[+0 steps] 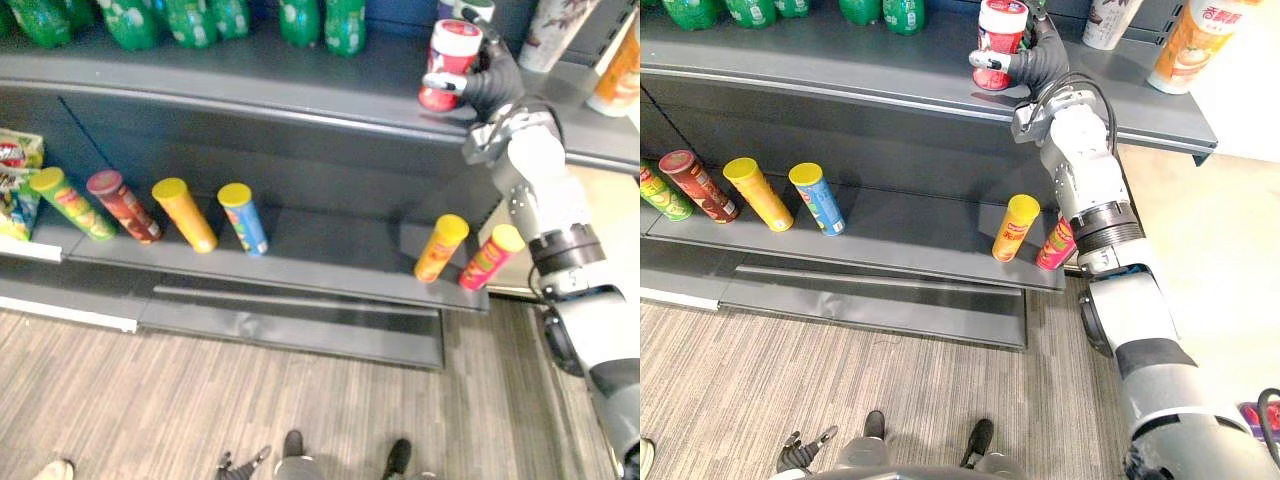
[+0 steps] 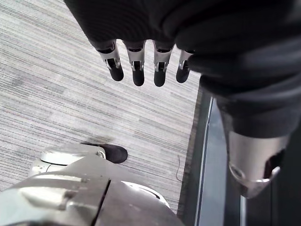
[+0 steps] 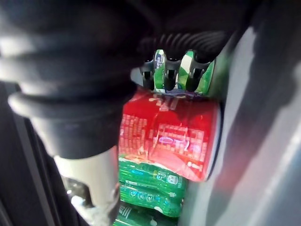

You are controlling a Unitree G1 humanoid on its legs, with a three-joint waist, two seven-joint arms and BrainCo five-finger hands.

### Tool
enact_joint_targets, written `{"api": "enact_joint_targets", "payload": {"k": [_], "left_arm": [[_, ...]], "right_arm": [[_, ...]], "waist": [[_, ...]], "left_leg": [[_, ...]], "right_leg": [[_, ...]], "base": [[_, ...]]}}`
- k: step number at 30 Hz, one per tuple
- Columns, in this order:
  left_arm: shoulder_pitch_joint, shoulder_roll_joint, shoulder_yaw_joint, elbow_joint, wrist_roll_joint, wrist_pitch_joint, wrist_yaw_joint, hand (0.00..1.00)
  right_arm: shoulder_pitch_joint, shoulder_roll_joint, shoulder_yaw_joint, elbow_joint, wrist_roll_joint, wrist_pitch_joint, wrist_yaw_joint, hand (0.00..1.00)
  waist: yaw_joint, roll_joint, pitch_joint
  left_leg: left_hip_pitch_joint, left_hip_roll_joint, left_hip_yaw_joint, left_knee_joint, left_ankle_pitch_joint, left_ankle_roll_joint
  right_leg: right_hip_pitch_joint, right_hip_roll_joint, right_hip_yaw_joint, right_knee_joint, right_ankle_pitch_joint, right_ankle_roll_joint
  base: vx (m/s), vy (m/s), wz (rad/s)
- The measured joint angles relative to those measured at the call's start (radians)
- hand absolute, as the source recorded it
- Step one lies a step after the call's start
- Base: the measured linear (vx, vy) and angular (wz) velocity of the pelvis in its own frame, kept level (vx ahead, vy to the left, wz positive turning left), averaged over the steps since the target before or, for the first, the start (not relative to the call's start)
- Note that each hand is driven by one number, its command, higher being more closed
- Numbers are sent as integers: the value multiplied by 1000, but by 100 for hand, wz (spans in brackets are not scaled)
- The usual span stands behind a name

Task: Put the gum and the chips on the shelf.

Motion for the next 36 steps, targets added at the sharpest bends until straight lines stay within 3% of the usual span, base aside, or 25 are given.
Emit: {"api": "enact_joint_targets", "payload": {"k": [11, 21, 26, 31, 36], "left_arm": [[-8, 0, 1, 0, 2, -1, 0, 0], [-6, 5, 3, 10, 45, -3, 1, 0], [1, 10, 3, 13, 49, -6, 1, 0], [0, 20, 4, 40, 49, -12, 1, 0], [8, 18, 17, 65, 48, -26, 3, 0]], "right_arm": [[42, -7, 0, -99, -1, -11, 20, 0], [42, -13, -1, -290, -14, -22, 18, 0], [65, -69, -1, -399, -10, -21, 23, 0], [204, -78, -18, -543, 3, -8, 28, 0], [511, -62, -130, -802, 42, 27, 21, 0]], "waist": [[-6, -1, -1], [-32, -9, -7], [-53, -18, -23], [-67, -29, -64], [-83, -29, -80]], "left_leg": [[6, 1, 27, 0, -5, 0], [18, 2, 55, 0, -6, 0], [18, 2, 62, 0, -6, -1], [19, 1, 86, -1, -8, -1], [38, 2, 121, -1, -15, -4]], "right_leg": [[-10, 2, 22, 0, 2, -2], [-16, 4, 46, 0, 10, -3], [-20, 5, 55, 0, 10, -3], [-34, 6, 74, 0, 11, -2], [-36, 11, 112, 0, 14, -1]], "base": [[27, 7, -7], [5, 5, -8], [2, 4, -4], [15, 6, -12], [0, 5, -18]]}}
